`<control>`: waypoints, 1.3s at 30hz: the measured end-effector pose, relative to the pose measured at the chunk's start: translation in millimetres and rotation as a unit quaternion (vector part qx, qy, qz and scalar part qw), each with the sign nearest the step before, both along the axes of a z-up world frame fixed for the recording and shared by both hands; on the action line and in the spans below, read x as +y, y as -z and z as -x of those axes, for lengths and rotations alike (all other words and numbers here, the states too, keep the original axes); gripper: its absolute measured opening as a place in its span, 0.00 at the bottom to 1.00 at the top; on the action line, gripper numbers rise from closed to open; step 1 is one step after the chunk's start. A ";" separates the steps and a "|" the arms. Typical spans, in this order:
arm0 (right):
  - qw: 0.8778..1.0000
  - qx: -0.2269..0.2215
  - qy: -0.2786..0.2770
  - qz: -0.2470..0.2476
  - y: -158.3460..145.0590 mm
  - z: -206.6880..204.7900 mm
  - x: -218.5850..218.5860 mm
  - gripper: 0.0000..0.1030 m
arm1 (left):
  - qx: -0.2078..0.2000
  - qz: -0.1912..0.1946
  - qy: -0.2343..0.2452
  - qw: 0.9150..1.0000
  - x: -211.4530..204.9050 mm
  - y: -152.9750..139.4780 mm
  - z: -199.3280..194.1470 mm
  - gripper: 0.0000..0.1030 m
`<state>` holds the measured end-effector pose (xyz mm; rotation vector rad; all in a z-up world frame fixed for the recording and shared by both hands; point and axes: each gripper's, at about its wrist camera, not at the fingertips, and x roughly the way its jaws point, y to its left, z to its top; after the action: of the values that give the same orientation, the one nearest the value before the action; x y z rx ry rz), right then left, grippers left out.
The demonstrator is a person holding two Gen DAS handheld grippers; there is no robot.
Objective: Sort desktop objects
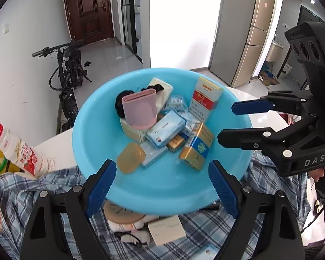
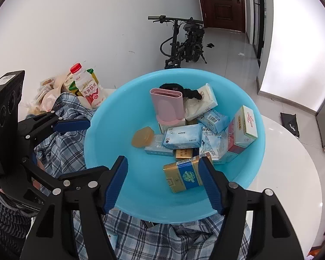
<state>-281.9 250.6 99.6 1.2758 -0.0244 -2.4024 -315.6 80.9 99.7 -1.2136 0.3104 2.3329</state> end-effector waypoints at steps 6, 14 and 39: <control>1.000 0.020 0.000 -0.012 -7.4 -20.2 -1.9 0.68 | 0.013 -0.006 -0.003 1.000 -16.5 -16.3 -25.6 0.86; 0.999 0.032 -0.018 -0.008 -13.5 -64.3 -4.2 0.68 | 0.006 -0.018 0.005 1.000 -30.5 -19.5 -76.1 0.86; 0.994 0.084 -0.073 0.002 5.5 -226.4 -16.9 0.73 | 0.071 -0.043 -0.036 0.996 -61.0 14.9 -236.5 0.86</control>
<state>-55.6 233.7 94.0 1.0313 0.1087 -2.3727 -79.1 19.9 84.8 -1.0358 0.2159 2.4735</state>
